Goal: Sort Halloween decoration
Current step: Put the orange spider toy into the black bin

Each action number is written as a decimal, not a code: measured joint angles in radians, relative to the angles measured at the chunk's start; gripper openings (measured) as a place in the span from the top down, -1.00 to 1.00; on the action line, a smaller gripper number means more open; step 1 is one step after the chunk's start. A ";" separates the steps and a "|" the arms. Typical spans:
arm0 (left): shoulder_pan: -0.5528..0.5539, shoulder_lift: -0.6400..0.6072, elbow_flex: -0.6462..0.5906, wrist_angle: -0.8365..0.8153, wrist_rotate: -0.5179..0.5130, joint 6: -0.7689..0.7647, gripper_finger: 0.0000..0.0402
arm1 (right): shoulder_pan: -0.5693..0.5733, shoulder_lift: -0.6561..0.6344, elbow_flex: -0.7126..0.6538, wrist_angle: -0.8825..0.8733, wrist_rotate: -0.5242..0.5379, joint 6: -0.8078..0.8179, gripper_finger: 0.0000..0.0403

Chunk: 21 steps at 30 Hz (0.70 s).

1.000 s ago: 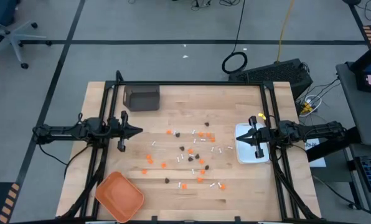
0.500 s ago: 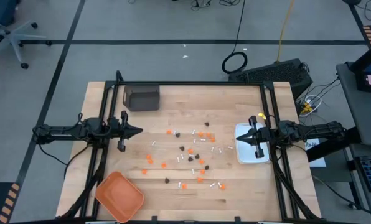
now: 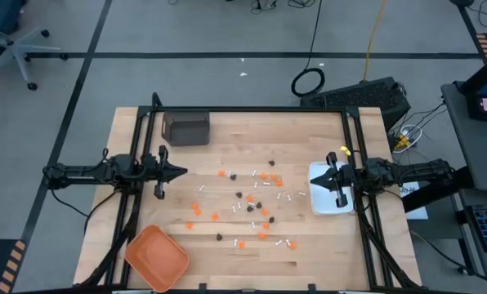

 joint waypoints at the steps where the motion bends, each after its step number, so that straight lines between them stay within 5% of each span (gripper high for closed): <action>1: 0.000 0.000 0.000 0.000 0.000 0.000 1.00 | 0.000 0.003 0.004 -0.001 0.000 0.021 1.00; 9: 0.000 0.000 0.000 0.011 -0.014 0.007 1.00 | 0.001 0.114 0.119 -0.017 0.000 0.081 1.00; 21: 0.000 0.000 0.000 0.016 -0.042 0.006 1.00 | 0.001 0.450 0.415 -0.051 0.027 0.063 1.00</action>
